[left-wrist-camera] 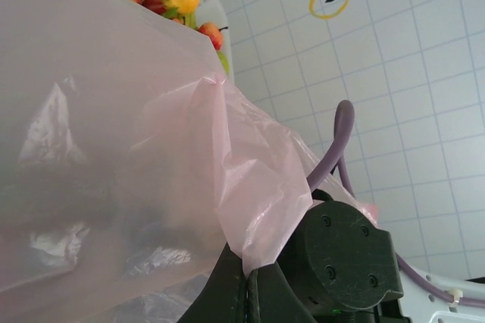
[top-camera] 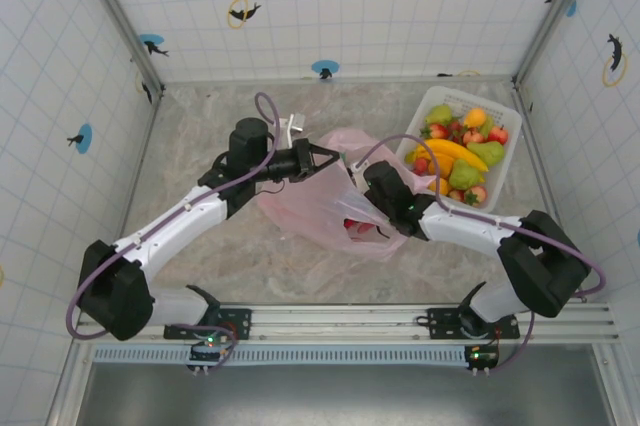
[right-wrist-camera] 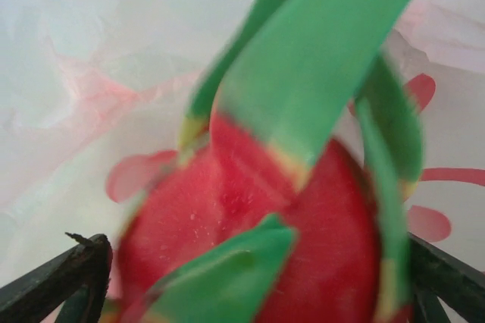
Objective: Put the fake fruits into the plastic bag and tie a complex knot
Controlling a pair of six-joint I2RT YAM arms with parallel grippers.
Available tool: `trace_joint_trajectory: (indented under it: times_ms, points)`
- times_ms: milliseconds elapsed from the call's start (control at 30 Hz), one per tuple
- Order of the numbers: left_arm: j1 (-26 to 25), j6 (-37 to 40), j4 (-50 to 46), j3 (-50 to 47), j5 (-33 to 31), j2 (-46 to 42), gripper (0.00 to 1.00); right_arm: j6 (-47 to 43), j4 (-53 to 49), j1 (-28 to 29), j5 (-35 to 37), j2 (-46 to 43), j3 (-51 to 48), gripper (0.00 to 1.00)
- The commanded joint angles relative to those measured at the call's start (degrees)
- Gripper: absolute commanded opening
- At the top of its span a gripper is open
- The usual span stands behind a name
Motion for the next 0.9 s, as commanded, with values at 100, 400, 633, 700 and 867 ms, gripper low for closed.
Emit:
trace_joint_trajectory:
  times_ms: [100, 400, 633, 700, 867]
  points:
    - [1.73, 1.35, -2.61, -1.05, -0.70, -2.88, 0.00, -0.29, -3.72, 0.12, -1.03, -3.42, 4.76, 1.00]
    - [4.24, 10.69, -11.82, -0.10, 0.06, -4.23, 0.00, 3.24, -13.60, -0.63, -4.28, -7.75, 8.76, 1.00]
    - [5.63, 18.82, -17.82, 0.82, 1.80, -3.77, 0.00, 7.59, -20.81, -2.96, -7.21, -12.21, 11.63, 1.00]
    - [5.81, 21.11, -19.00, 1.16, 2.11, -4.12, 0.00, 8.39, -21.90, -4.33, -9.41, -12.89, 12.53, 1.00]
    - [6.32, 24.16, -20.93, 1.60, 2.86, -5.08, 0.00, 5.86, -28.39, -6.64, -4.56, -12.10, 16.76, 1.00]
